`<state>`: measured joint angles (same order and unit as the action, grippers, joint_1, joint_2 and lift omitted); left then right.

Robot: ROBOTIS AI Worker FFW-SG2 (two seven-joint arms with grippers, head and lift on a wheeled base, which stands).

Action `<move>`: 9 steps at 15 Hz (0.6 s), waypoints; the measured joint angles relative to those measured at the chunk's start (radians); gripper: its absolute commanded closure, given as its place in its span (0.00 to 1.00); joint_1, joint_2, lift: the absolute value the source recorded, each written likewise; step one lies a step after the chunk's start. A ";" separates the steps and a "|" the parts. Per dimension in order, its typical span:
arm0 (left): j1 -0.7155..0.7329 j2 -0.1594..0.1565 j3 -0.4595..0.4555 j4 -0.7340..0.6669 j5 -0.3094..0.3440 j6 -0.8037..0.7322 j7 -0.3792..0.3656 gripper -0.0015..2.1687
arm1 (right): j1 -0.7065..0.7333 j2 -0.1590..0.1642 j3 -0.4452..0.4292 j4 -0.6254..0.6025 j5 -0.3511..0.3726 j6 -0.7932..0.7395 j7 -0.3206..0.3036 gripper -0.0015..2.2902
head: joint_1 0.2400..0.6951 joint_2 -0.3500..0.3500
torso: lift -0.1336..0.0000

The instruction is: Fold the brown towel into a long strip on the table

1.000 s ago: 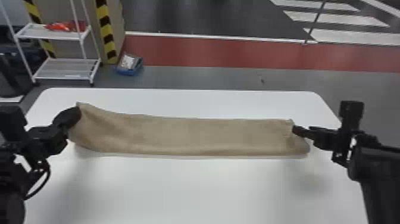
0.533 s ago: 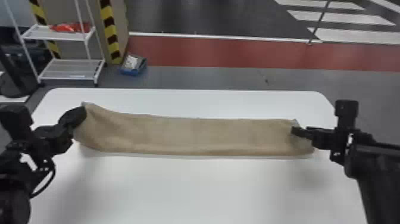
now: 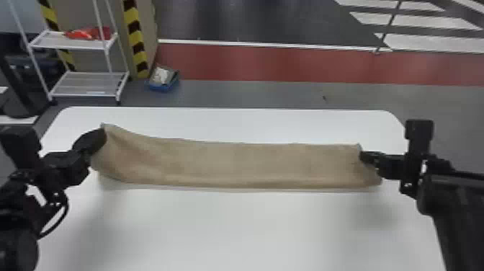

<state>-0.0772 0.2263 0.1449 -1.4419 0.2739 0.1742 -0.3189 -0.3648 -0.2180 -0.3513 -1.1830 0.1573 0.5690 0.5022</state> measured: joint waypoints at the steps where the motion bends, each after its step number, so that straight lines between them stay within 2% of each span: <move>1: -0.001 0.000 0.000 0.000 0.000 0.000 -0.001 0.62 | 0.000 0.000 0.000 0.000 0.000 0.001 0.001 0.47 | 1.00 0.36 | 0.08; 2: -0.001 0.001 0.001 0.000 0.001 0.000 -0.003 0.62 | 0.000 0.000 0.000 0.000 -0.001 0.001 0.001 0.56 | 1.00 0.36 | 0.08; 9: 0.003 0.001 0.023 -0.001 0.027 0.006 -0.012 0.62 | 0.025 -0.001 -0.039 -0.027 -0.027 -0.018 0.019 0.57 | 1.00 0.36 | 0.08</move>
<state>-0.0739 0.2271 0.1683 -1.4430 0.3013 0.1801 -0.3309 -0.3395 -0.2187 -0.3904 -1.2099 0.1306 0.5507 0.5208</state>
